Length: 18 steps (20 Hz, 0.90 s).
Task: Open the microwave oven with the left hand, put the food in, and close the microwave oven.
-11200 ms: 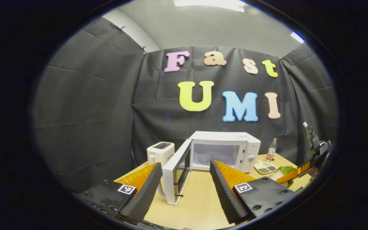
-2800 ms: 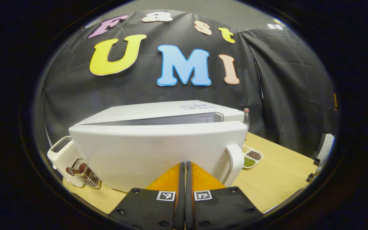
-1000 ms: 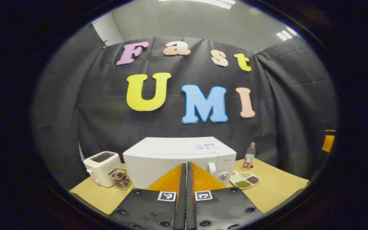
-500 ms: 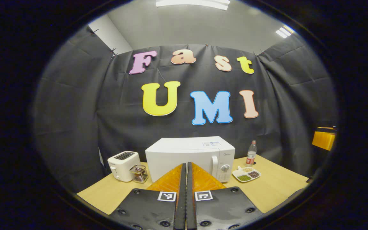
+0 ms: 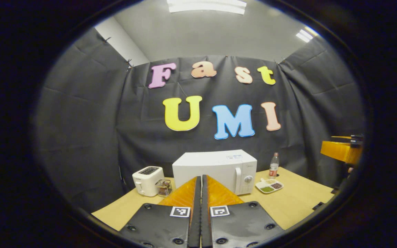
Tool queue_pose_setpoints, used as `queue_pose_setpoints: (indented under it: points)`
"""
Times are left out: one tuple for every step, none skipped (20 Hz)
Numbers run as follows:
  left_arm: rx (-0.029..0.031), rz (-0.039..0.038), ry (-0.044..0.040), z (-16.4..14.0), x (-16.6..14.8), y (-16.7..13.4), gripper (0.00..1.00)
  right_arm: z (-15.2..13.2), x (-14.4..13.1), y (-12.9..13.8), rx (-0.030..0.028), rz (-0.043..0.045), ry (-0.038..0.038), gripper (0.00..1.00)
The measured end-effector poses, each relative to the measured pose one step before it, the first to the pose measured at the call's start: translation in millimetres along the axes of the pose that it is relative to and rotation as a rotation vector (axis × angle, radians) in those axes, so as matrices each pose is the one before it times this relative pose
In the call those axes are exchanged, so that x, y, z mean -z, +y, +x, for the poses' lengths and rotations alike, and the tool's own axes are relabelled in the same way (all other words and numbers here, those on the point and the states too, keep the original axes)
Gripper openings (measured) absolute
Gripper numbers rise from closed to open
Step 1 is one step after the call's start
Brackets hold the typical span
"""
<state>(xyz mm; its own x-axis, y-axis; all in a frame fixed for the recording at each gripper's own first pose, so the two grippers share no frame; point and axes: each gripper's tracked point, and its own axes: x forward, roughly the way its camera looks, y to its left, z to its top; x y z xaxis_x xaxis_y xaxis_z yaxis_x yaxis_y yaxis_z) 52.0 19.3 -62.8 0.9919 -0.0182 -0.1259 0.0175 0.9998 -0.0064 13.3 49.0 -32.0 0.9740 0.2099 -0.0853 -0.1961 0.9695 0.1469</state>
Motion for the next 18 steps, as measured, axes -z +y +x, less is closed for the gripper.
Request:
queue_pose_setpoints:
  points:
    - [0.00257, -0.00927, -0.00128, -2.17, -0.82, 3.04, 0.07, -1.69, 0.36, 3.33, 0.00603, -0.00268, -0.00120, 0.96]
    - [0.00403, -0.01061, 0.00224, -5.02, -0.83, 3.25, 0.18, -1.44, -0.48, 3.22, 0.00444, -0.00407, -0.00203, 0.96]
    - [-0.00440, -0.00369, 0.00295, -3.41, 2.63, 6.40, 0.28, 0.33, 0.85, 3.51, 0.00197, -0.00631, -0.00179, 0.96]
    - [-0.00111, -0.00483, 0.00146, -2.84, 0.64, 5.23, 0.37, -0.25, -0.97, 3.67, 0.00115, -0.00615, -0.00288, 0.96]
    - [-0.00459, -0.00330, 0.00217, -1.57, 1.05, 4.59, 0.44, 0.20, -1.73, 3.42, 0.00148, -0.00593, -0.00582, 0.96]
    - [-0.00665, -0.00131, 0.00032, -3.60, 0.46, 5.26, 0.51, 0.41, -0.12, 1.89, 0.00559, -0.00600, -0.00401, 0.96]
    - [-0.00502, 0.00150, -0.00030, -2.93, 1.52, 6.14, 0.62, 0.43, 0.23, 1.48, 0.00381, -0.00245, 0.00158, 0.96]
    - [-0.00462, 0.00145, -0.00157, -3.03, -0.86, 5.99, 0.73, -0.90, 0.36, 2.76, 0.00232, 0.00287, 0.00209, 0.96]
    - [-0.00359, 0.00202, -0.00445, -0.88, -0.90, 4.01, 0.84, -0.56, -0.97, 2.69, 0.00263, 0.00383, -0.00141, 0.96]
    - [-0.00049, -0.00043, -0.00533, -0.58, -1.62, 2.79, 0.92, -0.06, -0.45, 2.02, 0.00356, 0.00051, -0.00212, 0.96]
    - [-0.00272, 0.00154, -0.00662, -1.25, -1.29, 4.18, 0.94, -0.03, 0.12, 0.76, 0.00441, -0.00314, 0.00043, 0.96]
    - [-0.00182, 0.00254, -0.00400, -0.56, -2.47, 2.92, 0.94, -0.15, -0.71, 2.17, 0.00184, -0.00508, -0.00117, 0.96]
    - [-0.00569, 0.00161, -0.00481, 0.94, -0.47, 3.48, 0.95, -0.72, -1.17, 1.14, 0.00245, -0.00339, -0.00134, 0.96]
    - [-0.00103, -0.00185, -0.00501, -0.64, -1.26, 2.23, 0.95, 0.44, -0.95, 1.28, 0.00121, -0.00155, -0.00010, 0.96]
    - [-0.00131, -0.00118, -0.00436, -0.52, -1.33, 1.42, 0.95, 0.13, 0.64, 0.53, 0.00155, -0.00178, 0.00169, 0.96]
    - [-0.00155, -0.00004, -0.00281, 0.50, -1.14, 1.32, 0.95, 0.54, -0.35, 0.47, 0.00343, -0.00066, 0.00034, 0.96]
    - [-0.00020, 0.00149, -0.00180, -1.05, 0.70, 0.31, 0.99, 0.04, -1.64, -0.26, 0.00463, 0.00090, -0.00161, 0.96]
    - [-0.00028, 0.00369, 0.00012, -0.22, 0.68, 0.37, 0.99, -0.32, -0.74, -0.34, 0.00340, 0.00232, -0.00184, 0.96]
